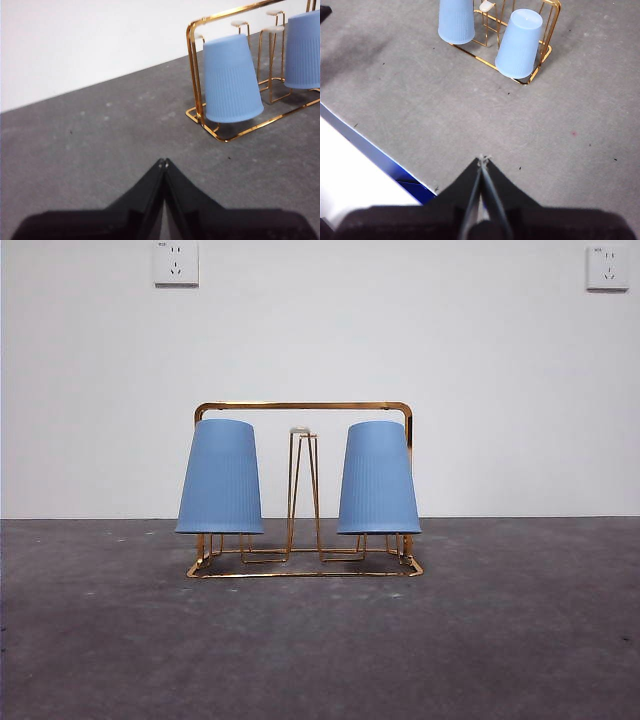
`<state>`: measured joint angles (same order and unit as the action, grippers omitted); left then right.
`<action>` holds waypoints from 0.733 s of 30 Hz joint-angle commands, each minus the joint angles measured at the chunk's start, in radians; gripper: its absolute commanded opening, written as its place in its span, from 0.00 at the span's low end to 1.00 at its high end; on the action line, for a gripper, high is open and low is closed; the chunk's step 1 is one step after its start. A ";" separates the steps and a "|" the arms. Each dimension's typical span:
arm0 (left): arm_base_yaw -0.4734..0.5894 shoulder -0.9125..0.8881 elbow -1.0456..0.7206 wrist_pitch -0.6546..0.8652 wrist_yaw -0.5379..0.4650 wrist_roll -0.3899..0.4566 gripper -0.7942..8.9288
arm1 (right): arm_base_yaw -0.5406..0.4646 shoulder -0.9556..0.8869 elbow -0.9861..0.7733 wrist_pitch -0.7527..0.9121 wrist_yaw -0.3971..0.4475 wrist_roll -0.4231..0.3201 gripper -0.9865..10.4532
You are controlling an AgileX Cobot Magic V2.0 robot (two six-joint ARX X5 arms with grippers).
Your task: Pick up cup 1,put cup 1 in the cup rack,pick up cup 2,put cup 2 in the cup rack
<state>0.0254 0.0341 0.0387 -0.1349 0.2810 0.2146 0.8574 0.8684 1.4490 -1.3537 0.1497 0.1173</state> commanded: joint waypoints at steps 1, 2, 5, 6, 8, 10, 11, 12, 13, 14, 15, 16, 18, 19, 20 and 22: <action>0.003 -0.032 -0.029 -0.021 0.002 -0.060 0.08 | 0.000 -0.001 -0.005 -0.021 0.000 0.011 0.09; 0.003 -0.030 -0.031 -0.024 -0.001 -0.076 0.08 | 0.000 -0.001 -0.005 -0.021 0.000 0.011 0.09; 0.003 -0.031 -0.031 -0.021 -0.001 -0.090 0.08 | 0.000 -0.001 -0.005 -0.021 0.000 0.011 0.09; 0.003 -0.031 -0.031 -0.021 0.000 -0.097 0.08 | 0.000 -0.001 -0.005 -0.021 0.000 0.011 0.09; 0.003 -0.030 -0.031 -0.016 0.009 -0.098 0.08 | 0.000 -0.001 -0.005 -0.021 0.000 0.011 0.09; 0.003 -0.029 -0.031 -0.017 0.006 -0.098 0.08 | 0.000 -0.001 -0.005 -0.021 0.000 0.011 0.09; 0.003 -0.029 -0.031 -0.017 0.006 -0.098 0.08 | 0.000 -0.001 -0.005 -0.021 0.001 0.011 0.09; 0.003 -0.028 -0.031 -0.017 0.007 -0.098 0.08 | 0.000 -0.001 -0.005 -0.021 0.004 0.011 0.09; 0.003 -0.026 -0.031 -0.017 0.007 -0.098 0.08 | 0.000 -0.001 -0.005 -0.021 0.005 0.011 0.09; 0.003 -0.024 -0.031 -0.017 0.007 -0.098 0.08 | 0.000 -0.001 -0.005 -0.021 0.005 0.011 0.09; 0.003 -0.024 -0.031 -0.017 0.007 -0.098 0.08 | 0.000 -0.001 -0.005 -0.021 0.005 0.011 0.09; 0.003 -0.023 -0.031 -0.017 0.006 -0.098 0.08 | 0.000 -0.001 -0.005 -0.021 0.005 0.011 0.09; 0.003 -0.019 -0.031 -0.017 0.006 -0.098 0.08 | 0.000 -0.001 -0.005 -0.021 0.005 0.011 0.09; 0.003 -0.018 -0.031 -0.017 0.007 -0.098 0.08 | 0.000 -0.001 -0.005 -0.021 0.005 0.011 0.09; 0.003 -0.018 -0.031 -0.017 0.007 -0.098 0.08 | 0.000 -0.001 -0.005 -0.021 0.005 0.011 0.09; 0.003 -0.018 -0.031 -0.017 0.006 -0.098 0.08 | 0.000 -0.001 -0.005 -0.021 0.005 0.011 0.09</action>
<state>0.0254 0.0158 0.0181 -0.1612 0.2825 0.1253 0.8570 0.8684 1.4490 -1.3537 0.1509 0.1173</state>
